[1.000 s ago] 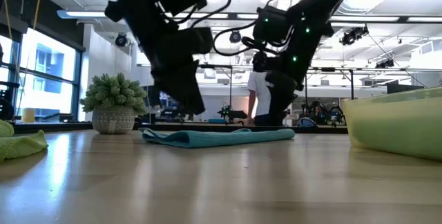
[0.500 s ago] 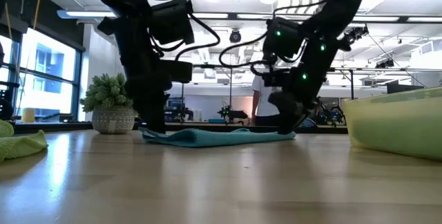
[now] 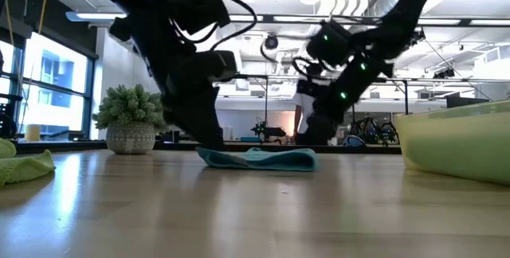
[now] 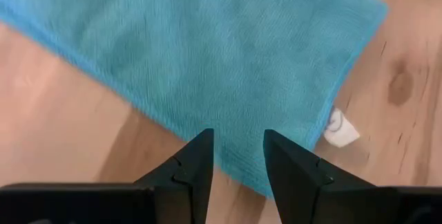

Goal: Roll microfiber towels into tight, uniform cylinder then place into a basket
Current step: Roll the blue cloth

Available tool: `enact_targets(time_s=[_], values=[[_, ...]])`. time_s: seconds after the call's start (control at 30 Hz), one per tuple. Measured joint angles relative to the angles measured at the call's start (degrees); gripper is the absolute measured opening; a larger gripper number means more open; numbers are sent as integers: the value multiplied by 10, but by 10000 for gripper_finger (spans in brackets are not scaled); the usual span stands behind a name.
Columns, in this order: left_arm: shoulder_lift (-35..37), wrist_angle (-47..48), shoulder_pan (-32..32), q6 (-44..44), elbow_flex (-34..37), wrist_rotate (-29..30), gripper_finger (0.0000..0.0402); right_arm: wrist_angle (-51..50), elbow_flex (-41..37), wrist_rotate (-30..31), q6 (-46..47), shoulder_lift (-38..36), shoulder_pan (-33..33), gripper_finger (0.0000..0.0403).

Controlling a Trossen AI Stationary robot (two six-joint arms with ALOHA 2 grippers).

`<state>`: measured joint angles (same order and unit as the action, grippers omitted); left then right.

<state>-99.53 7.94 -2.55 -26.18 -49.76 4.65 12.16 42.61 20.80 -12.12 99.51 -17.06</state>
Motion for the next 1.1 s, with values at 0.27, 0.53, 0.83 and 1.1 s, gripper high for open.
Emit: enact_targets(time_s=[0.27, 0.53, 0.83, 1.1], values=[[15, 13, 0, 212, -2, 3, 117, -186, 51, -127, -8, -67, 53, 116], [14, 7, -2, 374, -2, 6, 117, -182, 43, -269, 124, -59, 106, 116], [4, 8, 5, 235, 12, 6, 117, -148, 43, -203, 155, -1, 141, 116], [-21, -39, 43, 167, 13, 5, 117, -143, 43, -166, 38, -1, 134, 116]])
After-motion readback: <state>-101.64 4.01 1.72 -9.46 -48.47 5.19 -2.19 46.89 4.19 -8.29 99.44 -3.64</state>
